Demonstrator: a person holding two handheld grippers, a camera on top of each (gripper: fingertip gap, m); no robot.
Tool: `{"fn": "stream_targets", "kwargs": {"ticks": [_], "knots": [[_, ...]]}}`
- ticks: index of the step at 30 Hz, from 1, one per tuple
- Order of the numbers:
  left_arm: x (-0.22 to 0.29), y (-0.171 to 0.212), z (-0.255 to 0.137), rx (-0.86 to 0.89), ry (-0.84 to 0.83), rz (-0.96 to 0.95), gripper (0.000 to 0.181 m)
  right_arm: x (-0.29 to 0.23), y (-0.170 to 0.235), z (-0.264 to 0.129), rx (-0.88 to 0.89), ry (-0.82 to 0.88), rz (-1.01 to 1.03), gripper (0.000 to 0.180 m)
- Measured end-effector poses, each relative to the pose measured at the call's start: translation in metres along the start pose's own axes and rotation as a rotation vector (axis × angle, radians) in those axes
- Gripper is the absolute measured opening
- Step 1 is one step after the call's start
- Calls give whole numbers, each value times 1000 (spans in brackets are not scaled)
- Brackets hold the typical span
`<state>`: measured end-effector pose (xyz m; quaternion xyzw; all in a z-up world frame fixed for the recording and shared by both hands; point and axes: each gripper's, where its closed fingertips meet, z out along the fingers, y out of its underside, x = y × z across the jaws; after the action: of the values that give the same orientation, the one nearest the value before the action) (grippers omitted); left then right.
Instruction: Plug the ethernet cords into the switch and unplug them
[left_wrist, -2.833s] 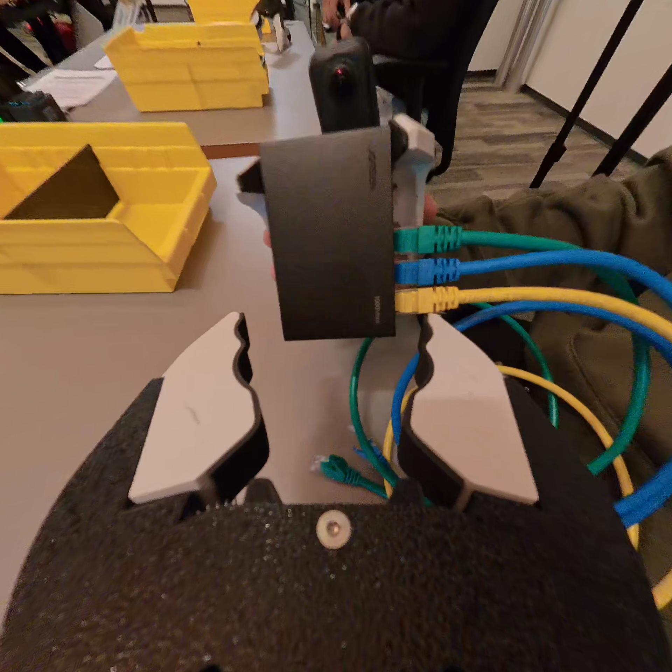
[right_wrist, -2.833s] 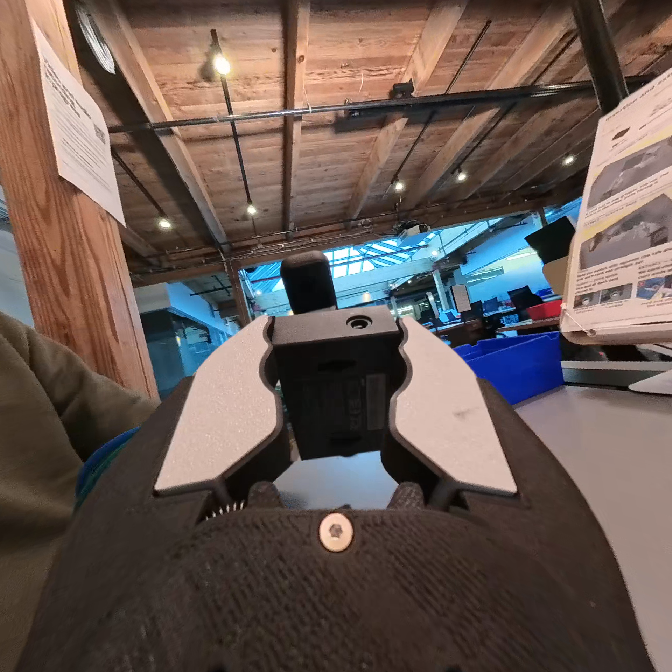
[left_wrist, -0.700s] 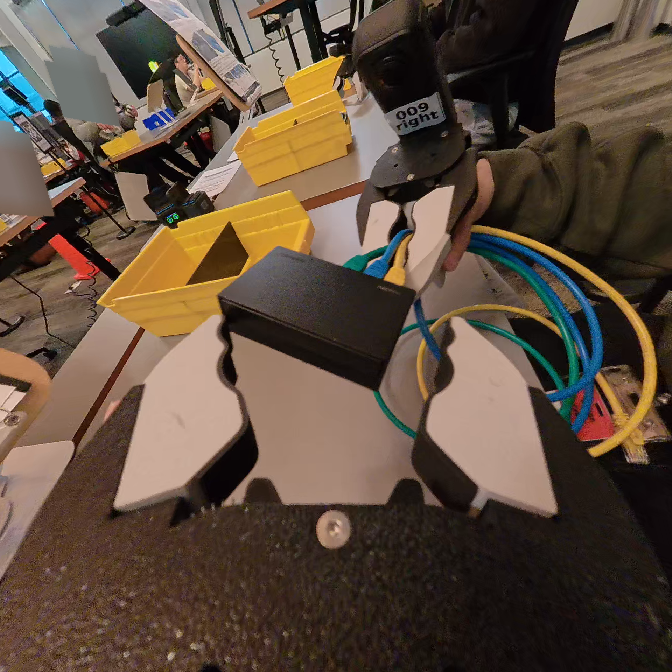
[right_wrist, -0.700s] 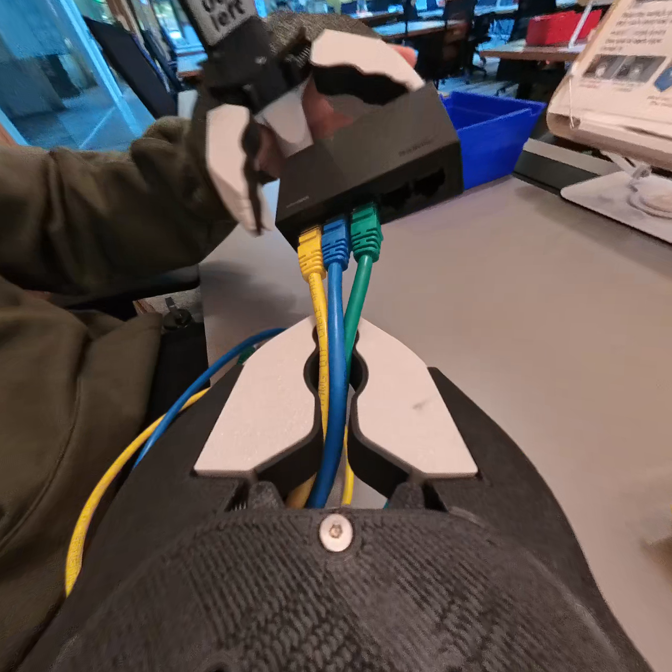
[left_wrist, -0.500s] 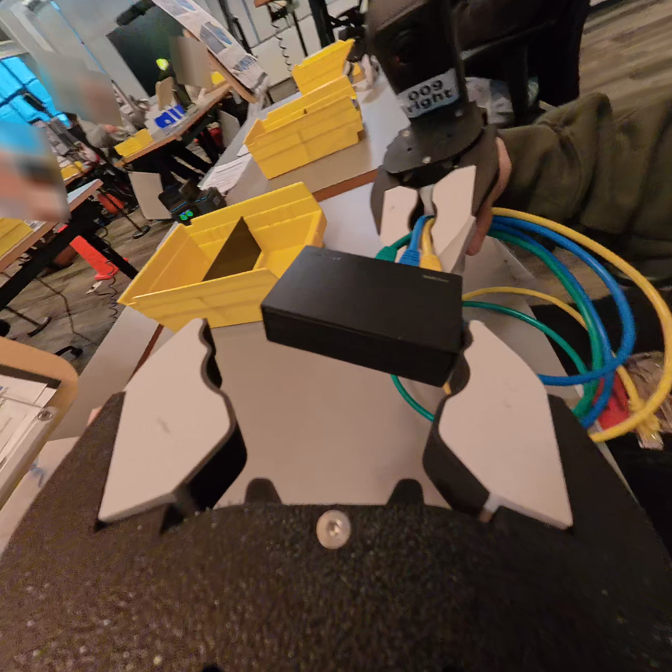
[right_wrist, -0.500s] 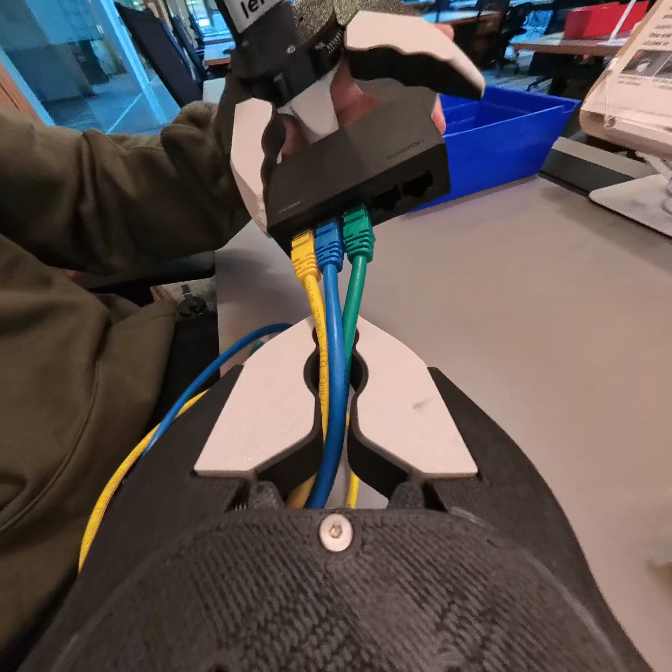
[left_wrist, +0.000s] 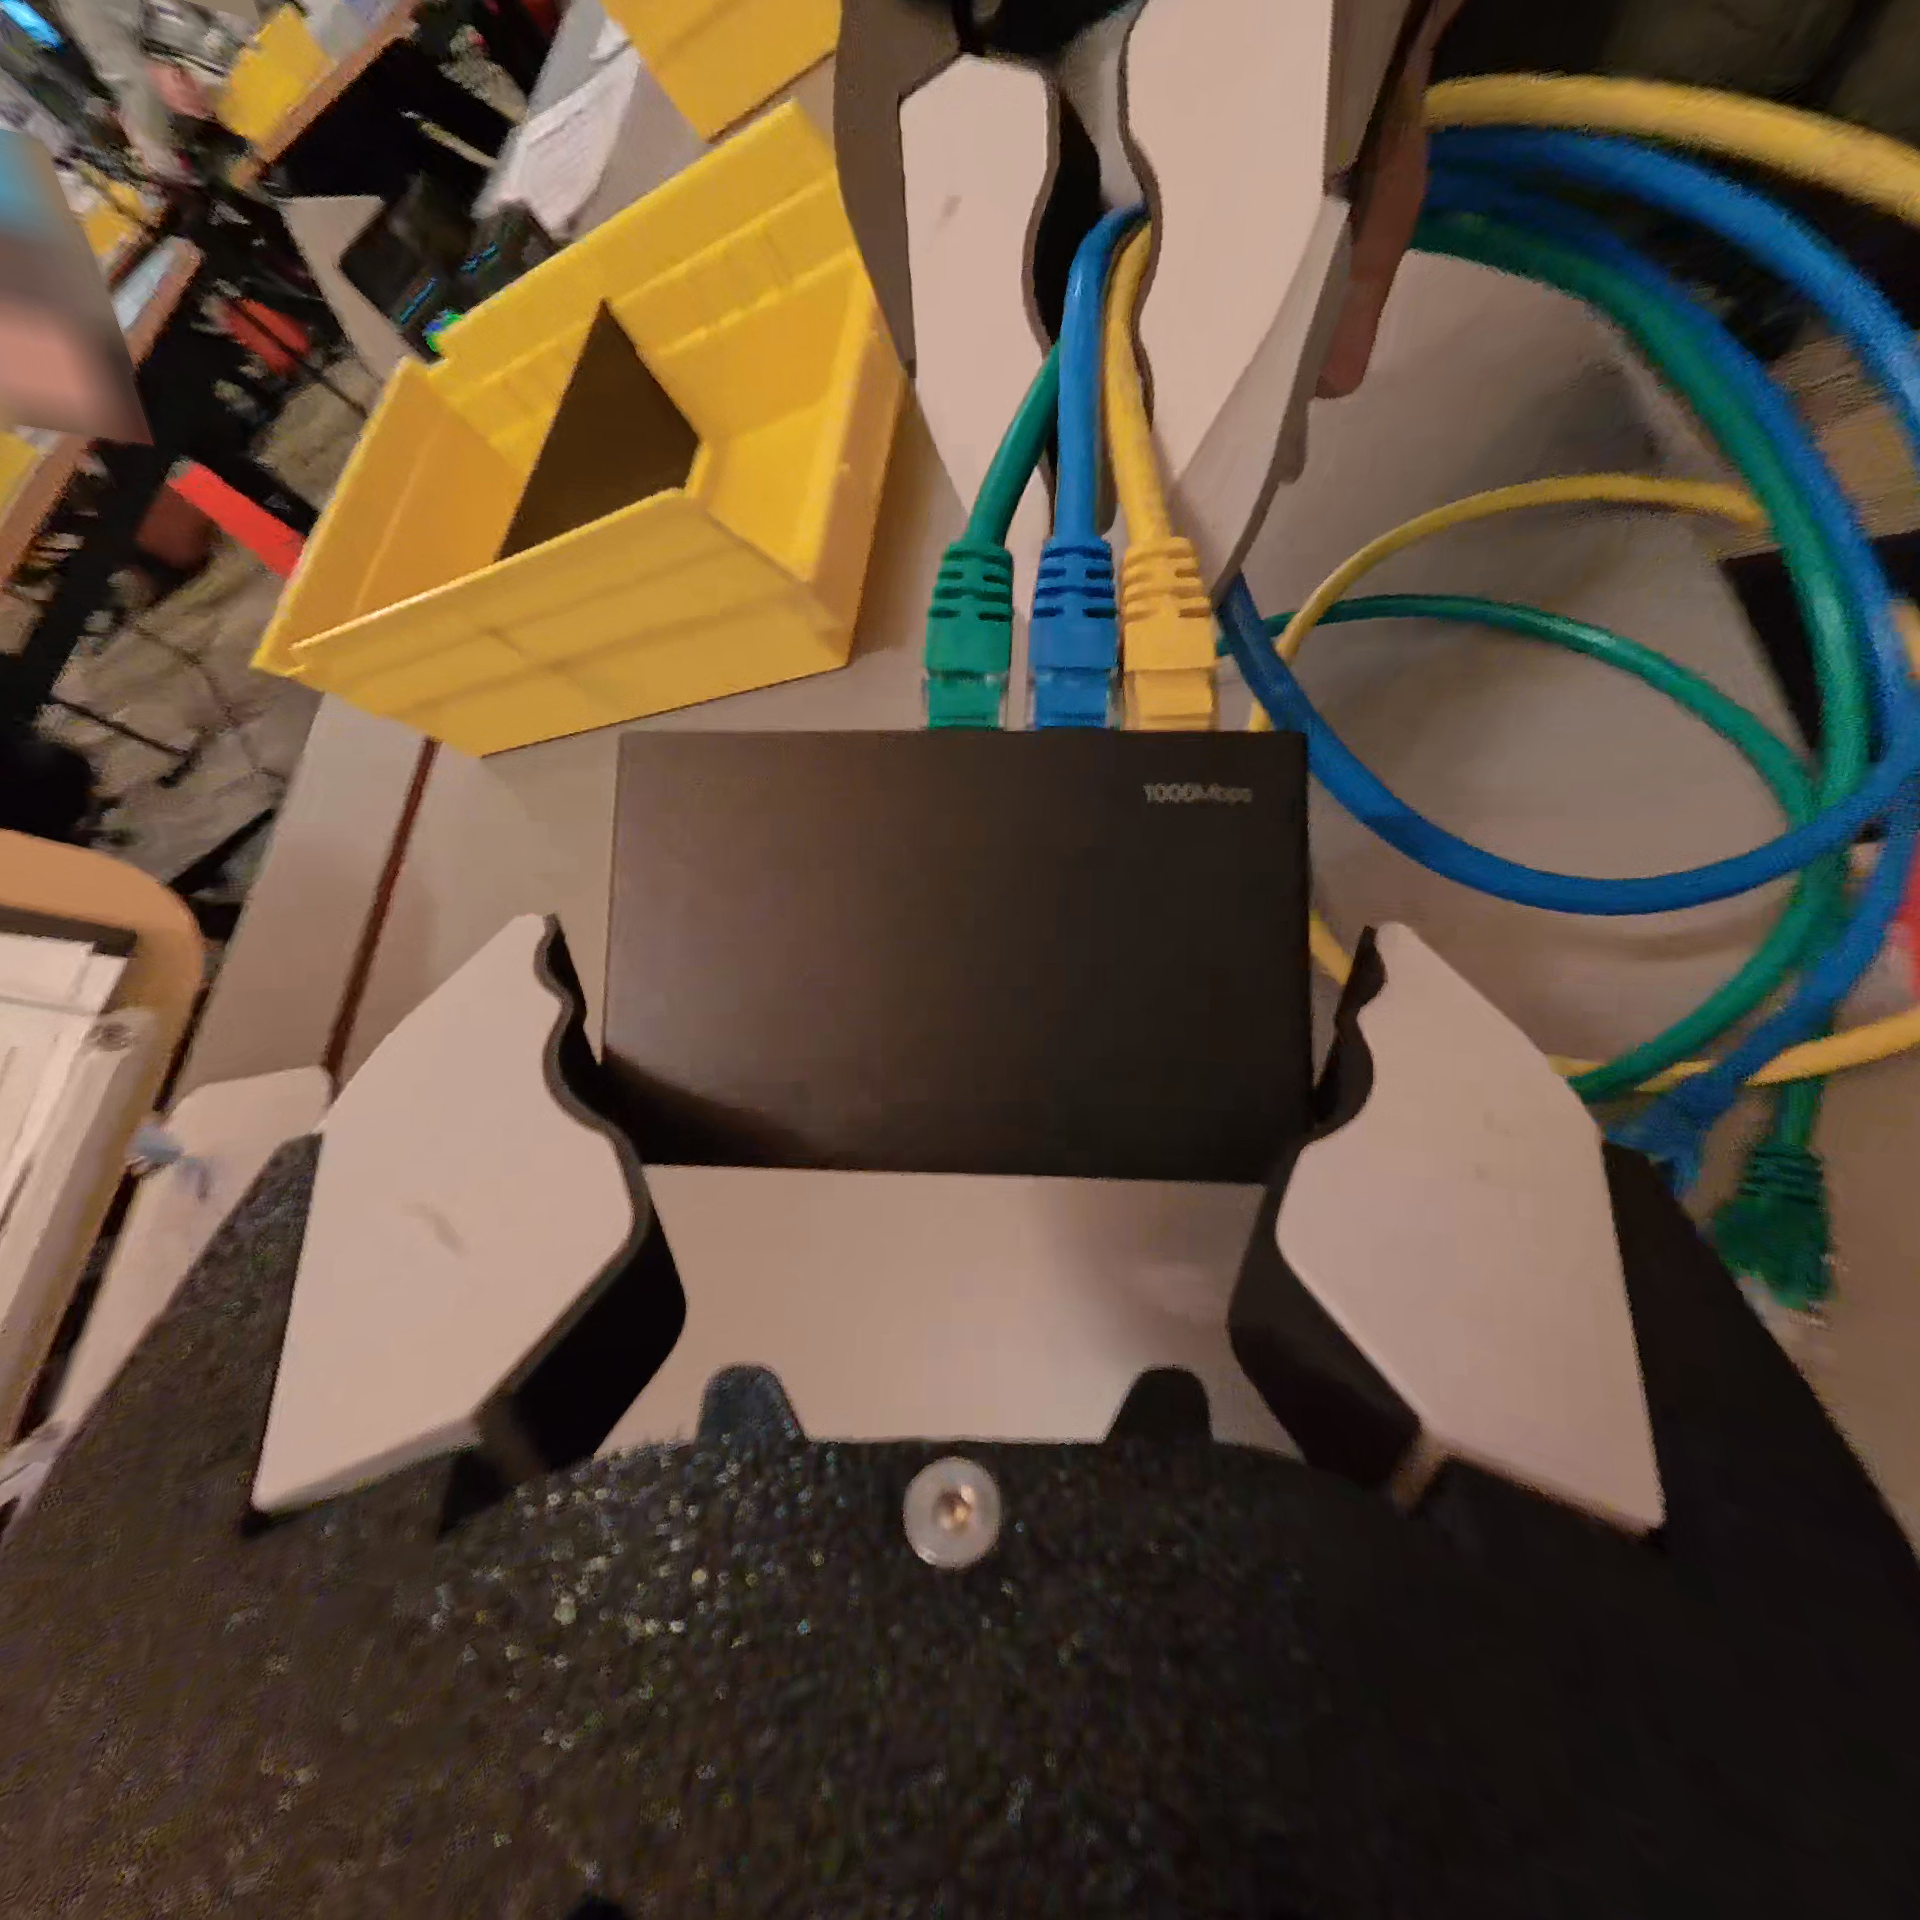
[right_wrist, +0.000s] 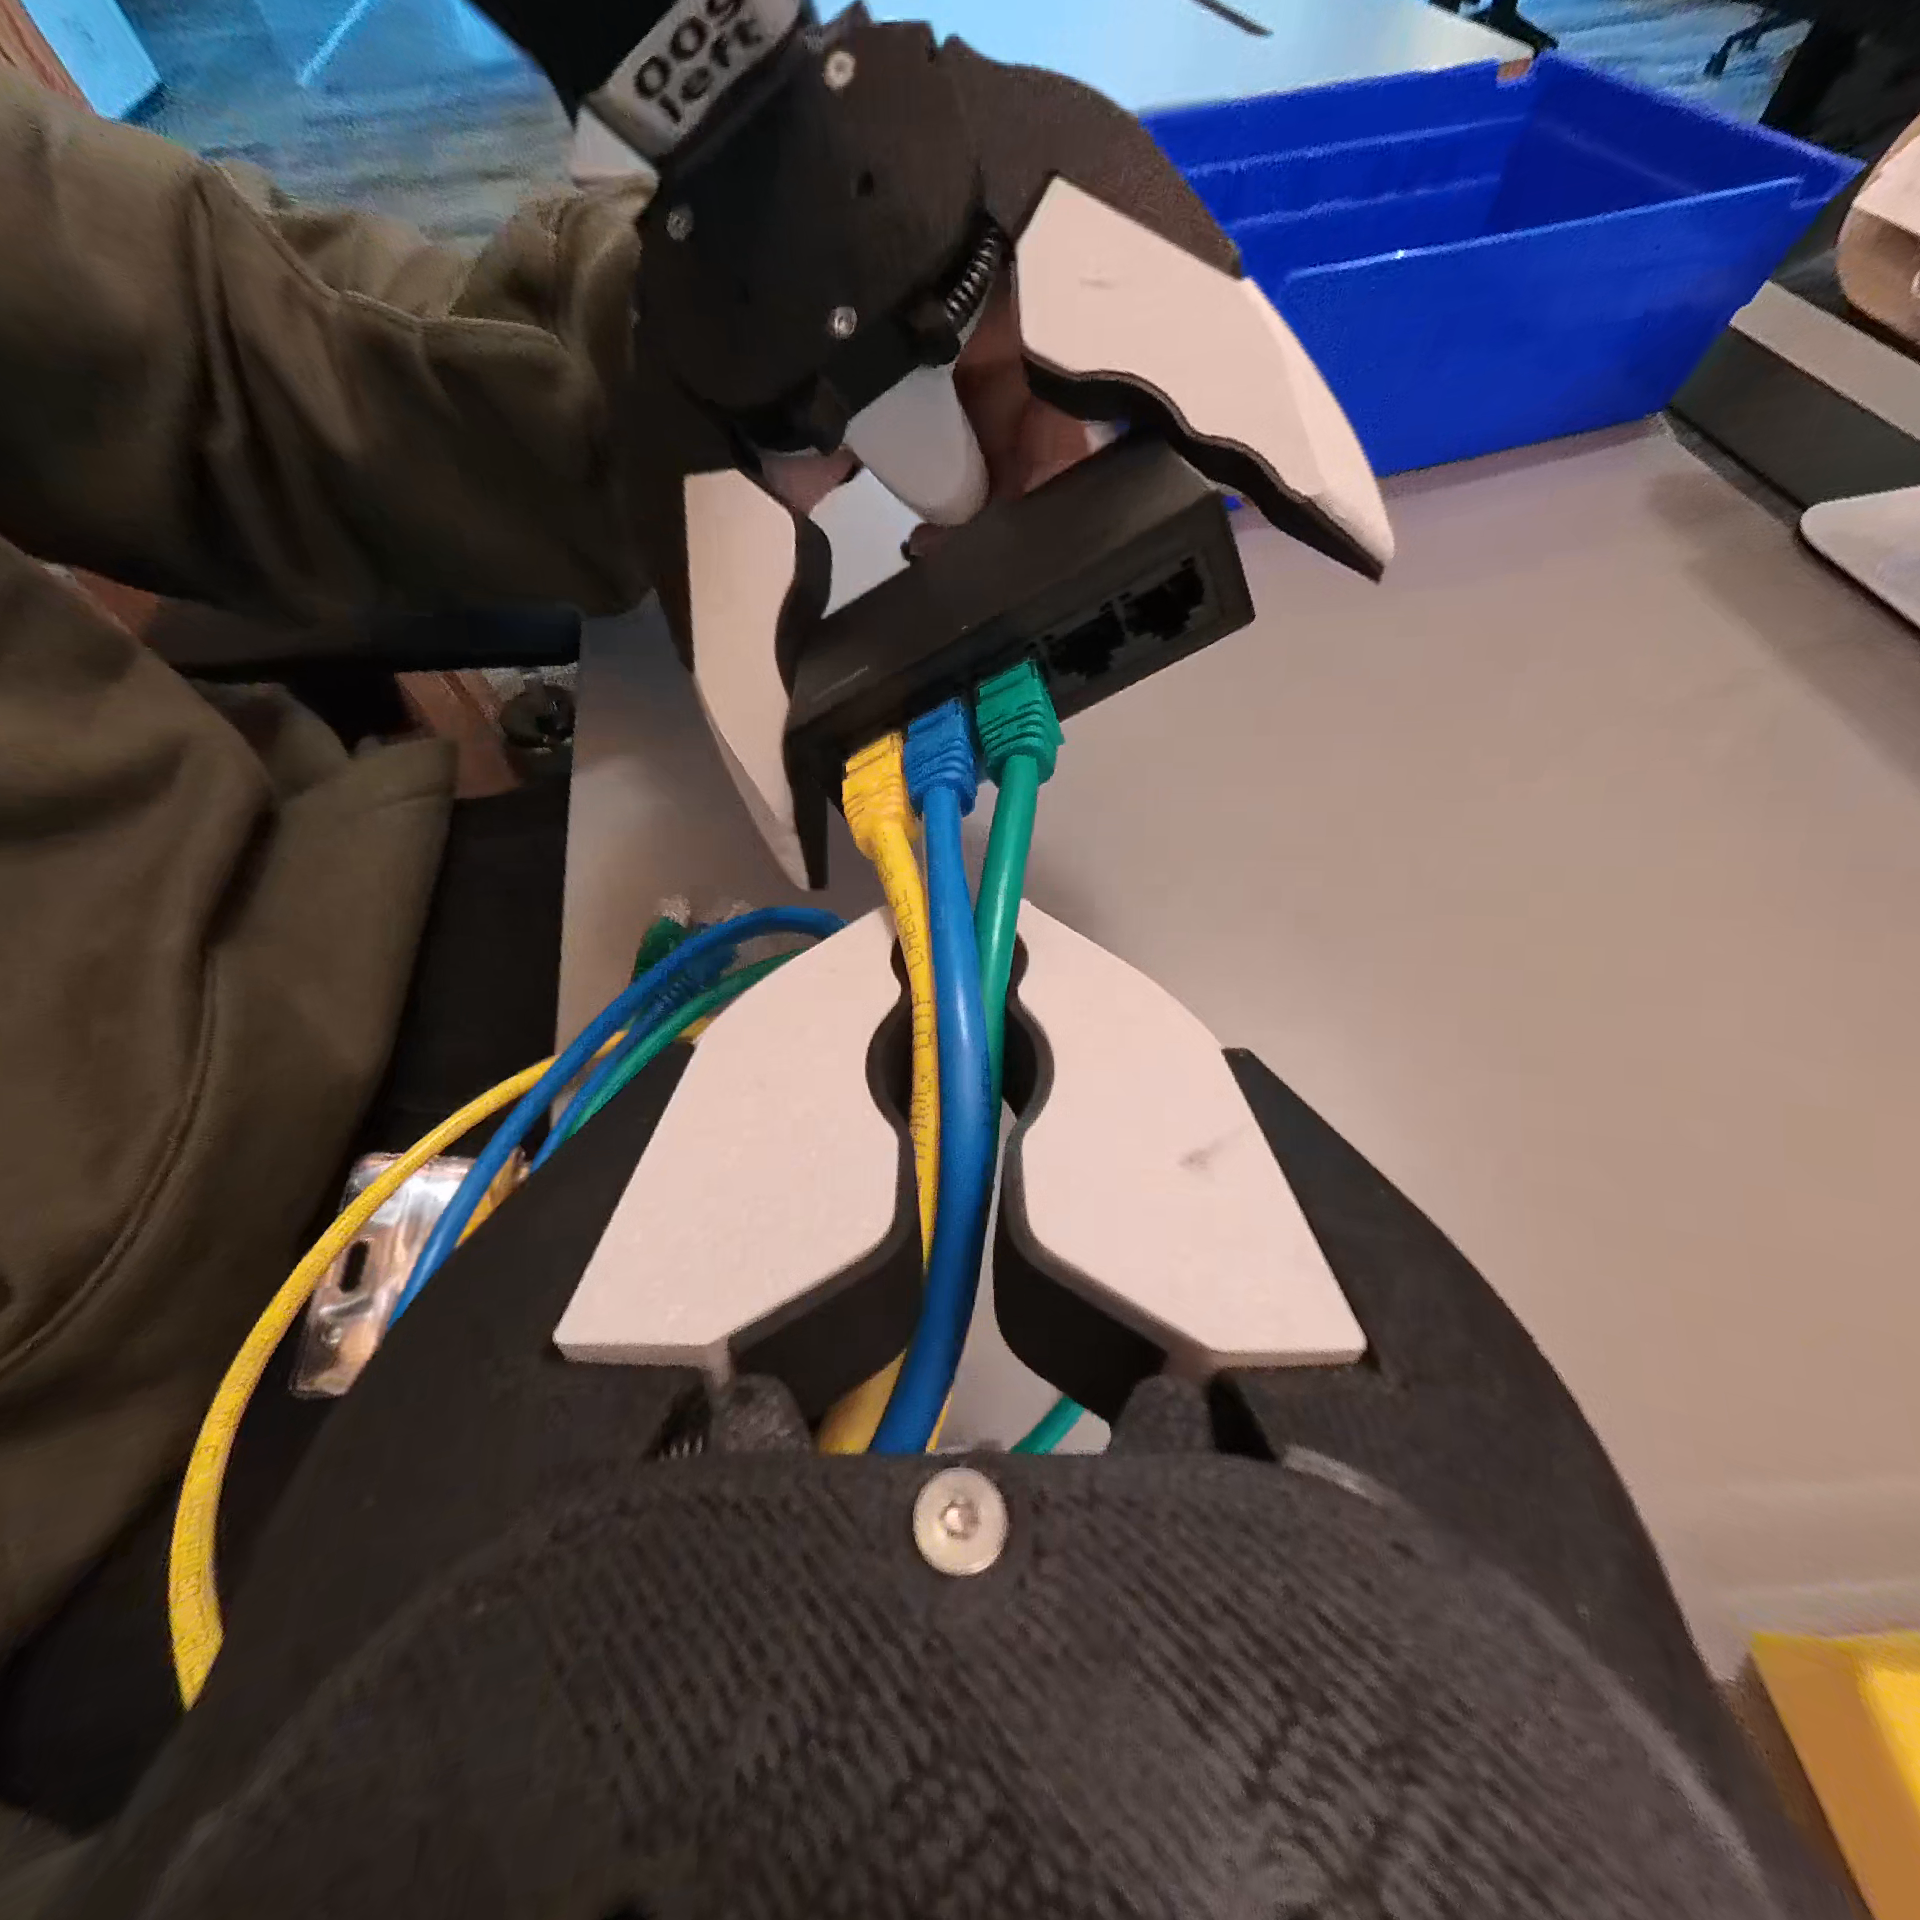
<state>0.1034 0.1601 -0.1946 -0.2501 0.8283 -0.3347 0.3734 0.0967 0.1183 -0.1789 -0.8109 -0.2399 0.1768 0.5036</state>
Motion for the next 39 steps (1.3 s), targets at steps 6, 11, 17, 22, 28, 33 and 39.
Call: {"fn": "stream_targets", "kwargs": {"ticks": [6,11,17,22,28,33,39], "knots": [[-5,28,13,-30,-94,-47,129,15,13,8,-162,7,-36,13],[-7,34,14,69,-39,-280,128,46,19,13,-233,166,-121,28],[-7,35,9,181,65,-481,127,64,32,26,-296,293,-257,35],[-13,14,-9,369,74,-498,127,54,20,34,-169,314,-347,13],[-5,-1,-24,459,63,-395,123,43,2,24,-45,327,-384,10],[-6,6,-29,429,62,-423,117,46,-5,6,17,378,-372,10],[-2,11,-22,350,51,-385,107,41,-5,6,-99,381,-450,10]]}}
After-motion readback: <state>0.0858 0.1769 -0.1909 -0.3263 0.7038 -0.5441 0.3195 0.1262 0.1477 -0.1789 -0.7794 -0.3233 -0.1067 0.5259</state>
